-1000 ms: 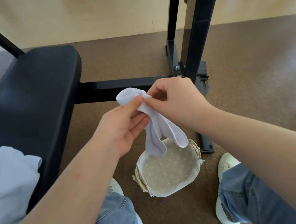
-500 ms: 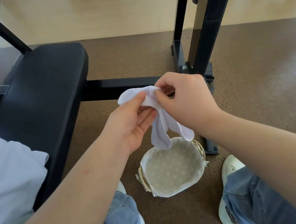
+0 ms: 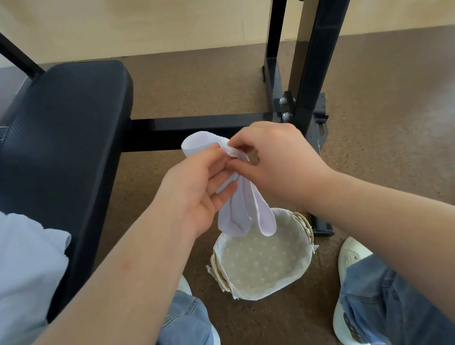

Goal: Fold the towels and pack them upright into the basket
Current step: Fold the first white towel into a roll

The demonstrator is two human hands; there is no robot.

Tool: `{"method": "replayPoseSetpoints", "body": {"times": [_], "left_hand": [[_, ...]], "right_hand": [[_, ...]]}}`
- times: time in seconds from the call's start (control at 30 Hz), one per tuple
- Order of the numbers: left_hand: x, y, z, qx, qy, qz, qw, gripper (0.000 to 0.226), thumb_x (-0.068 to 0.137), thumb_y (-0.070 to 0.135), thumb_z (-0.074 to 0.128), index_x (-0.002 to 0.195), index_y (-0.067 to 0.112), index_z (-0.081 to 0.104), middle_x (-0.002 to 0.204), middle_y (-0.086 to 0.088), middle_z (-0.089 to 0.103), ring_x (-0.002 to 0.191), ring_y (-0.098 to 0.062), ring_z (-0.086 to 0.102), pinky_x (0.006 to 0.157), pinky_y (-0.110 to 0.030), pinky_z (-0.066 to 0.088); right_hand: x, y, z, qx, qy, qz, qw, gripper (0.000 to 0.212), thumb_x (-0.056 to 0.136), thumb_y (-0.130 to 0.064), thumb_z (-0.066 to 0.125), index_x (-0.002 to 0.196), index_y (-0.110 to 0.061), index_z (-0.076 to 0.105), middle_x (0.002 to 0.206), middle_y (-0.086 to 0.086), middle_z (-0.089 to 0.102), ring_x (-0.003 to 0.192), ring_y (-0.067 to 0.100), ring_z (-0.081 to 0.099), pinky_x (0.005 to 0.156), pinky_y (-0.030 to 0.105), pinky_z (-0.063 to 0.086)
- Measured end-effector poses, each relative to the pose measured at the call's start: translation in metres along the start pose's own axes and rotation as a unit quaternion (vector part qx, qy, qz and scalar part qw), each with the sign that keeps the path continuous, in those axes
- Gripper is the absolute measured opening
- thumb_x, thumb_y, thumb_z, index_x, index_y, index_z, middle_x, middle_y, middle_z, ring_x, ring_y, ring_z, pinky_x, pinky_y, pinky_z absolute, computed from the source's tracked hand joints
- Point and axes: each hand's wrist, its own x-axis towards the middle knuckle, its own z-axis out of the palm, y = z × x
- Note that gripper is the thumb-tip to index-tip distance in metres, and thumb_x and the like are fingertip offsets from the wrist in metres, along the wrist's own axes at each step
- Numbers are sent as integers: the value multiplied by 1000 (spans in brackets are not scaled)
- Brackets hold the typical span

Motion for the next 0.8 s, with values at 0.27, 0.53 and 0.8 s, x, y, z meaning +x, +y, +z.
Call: {"method": "replayPoseSetpoints", "body": {"times": [0.27,0.53,0.8], "left_hand": [[14,17,-11,104,146,57,982,9,96,31,66,105,29,63,110,1,67,99,-14,67,78,-33,60],[32,6,-25,156,62,4,986,32,91,13,74,115,31,64,123,-4,63,110,-21,64,72,-30,62],[39,5,-27,280,63,100,953,24,96,6,65,105,27,73,118,-1,65,107,-19,66,66,-23,61]], "right_hand": [[-1,15,-17,63,7,86,994,14,102,-28,60,110,-24,71,95,-11,71,86,6,68,82,27,57],[-11,17,-19,91,-26,59,994,7,105,-27,54,108,-31,58,96,-10,70,83,5,70,77,31,60],[-8,45,-14,19,-119,151,981,13,109,-28,45,114,-25,57,91,-8,64,80,7,62,65,20,48]]}}
